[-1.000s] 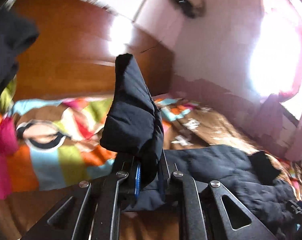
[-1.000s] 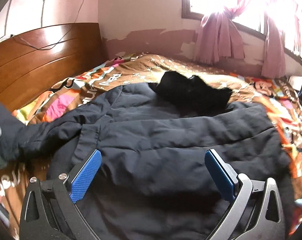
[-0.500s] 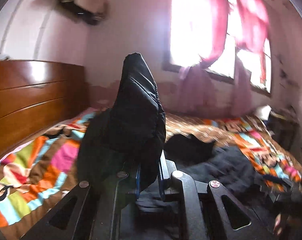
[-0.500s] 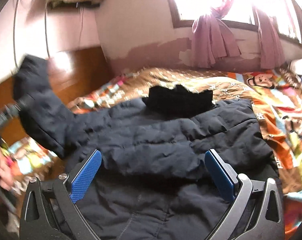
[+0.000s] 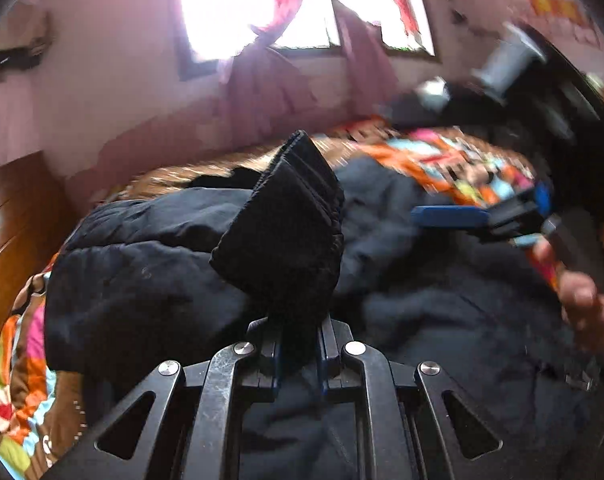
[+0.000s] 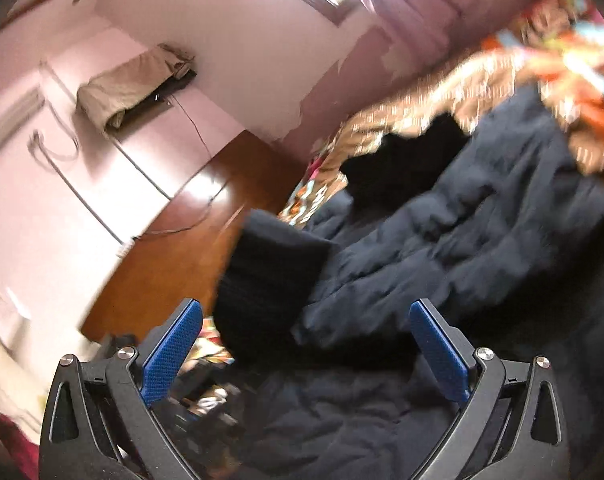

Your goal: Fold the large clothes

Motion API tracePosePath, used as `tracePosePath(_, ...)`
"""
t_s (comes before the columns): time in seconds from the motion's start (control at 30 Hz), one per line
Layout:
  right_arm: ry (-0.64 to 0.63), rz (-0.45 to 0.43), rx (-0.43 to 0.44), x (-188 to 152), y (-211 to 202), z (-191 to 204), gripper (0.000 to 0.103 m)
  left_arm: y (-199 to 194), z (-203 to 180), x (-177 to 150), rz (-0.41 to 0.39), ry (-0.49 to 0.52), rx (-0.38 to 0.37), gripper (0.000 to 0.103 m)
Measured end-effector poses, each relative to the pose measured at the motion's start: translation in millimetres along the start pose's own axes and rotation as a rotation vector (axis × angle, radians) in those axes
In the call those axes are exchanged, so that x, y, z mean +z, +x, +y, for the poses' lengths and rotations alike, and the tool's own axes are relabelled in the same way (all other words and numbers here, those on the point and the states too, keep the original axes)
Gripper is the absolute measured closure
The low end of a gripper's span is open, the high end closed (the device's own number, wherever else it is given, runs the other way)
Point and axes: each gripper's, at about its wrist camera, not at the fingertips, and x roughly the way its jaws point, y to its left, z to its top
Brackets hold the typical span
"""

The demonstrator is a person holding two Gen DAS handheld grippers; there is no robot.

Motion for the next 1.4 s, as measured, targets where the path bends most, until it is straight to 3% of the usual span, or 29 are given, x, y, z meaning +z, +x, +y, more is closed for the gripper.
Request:
tracePosePath(0.2, 0.136, 0.062, -0.036, -20.4, 18.3, -35.1, 0.004, 6.1, -31.4, -13.8, 0.059, 0.104, -0.047, 0.091)
tracePosePath(0.37, 0.227, 0.073, -0.042, -31.9, 22.3, -52.6, 0.005, 3.6, -45.3, -26.2, 0.116, 0.173, -0.039, 0.088)
tracePosePath(0.47, 0.273, 0.118, -0.08, -37.7, 31.0, -59.1, 0.005, -1.3, -42.3, -26.5, 0.119, 0.145, -0.073, 0.079)
tracePosePath(0.6, 0.284, 0.153, -0.108, -50.1, 41.0, -62.7, 0.005, -15.3, -40.5, -29.2, 0.109, 0.094, -0.164, 0.041)
tracePosePath(0.67, 0.283, 0.158, -0.13, -55.3, 43.4, -61.3, 0.007, -21.3, -41.6, -32.6, 0.105, 0.091, -0.175, 0.039)
tracePosePath(0.9, 0.238, 0.2, -0.266, -63.3, 42.6, -53.3, 0.051, -43.6, -10.0, -41.1, 0.111, -0.06, -0.213, 0.033)
tracePosePath(0.93, 0.234, 0.204, -0.277, -63.4, 42.5, -53.3, 0.064, -47.7, -2.4, -41.7, 0.109, -0.092, -0.214, 0.031)
tracePosePath(0.97, 0.224, 0.209, -0.291, -64.1, 42.1, -53.0, 0.086, -50.0, 6.4, -41.9, 0.105, -0.119, -0.211, 0.031)
tracePosePath(1.0, 0.207, 0.212, -0.307, -64.7, 41.3, -50.8, 0.094, -49.7, 16.1, -41.7, 0.102, -0.14, -0.202, 0.03)
tracePosePath(1.17, 0.105, 0.157, -0.348, -42.3, 26.9, -35.7, 0.096, -62.0, 66.1, -42.3, 0.08, -0.229, -0.103, 0.029)
tracePosePath(1.3, 0.008, 0.061, -0.398, -11.5, 12.7, -15.8, 0.097, -60.4, 104.8, -37.5, 0.084, -0.27, 0.11, 0.025)
tracePosePath(1.4, -0.085, -0.009, -0.445, 20.1, 2.5, -9.8, 0.097, -46.0, 130.5, -31.9, 0.095, -0.32, 0.159, 0.025)
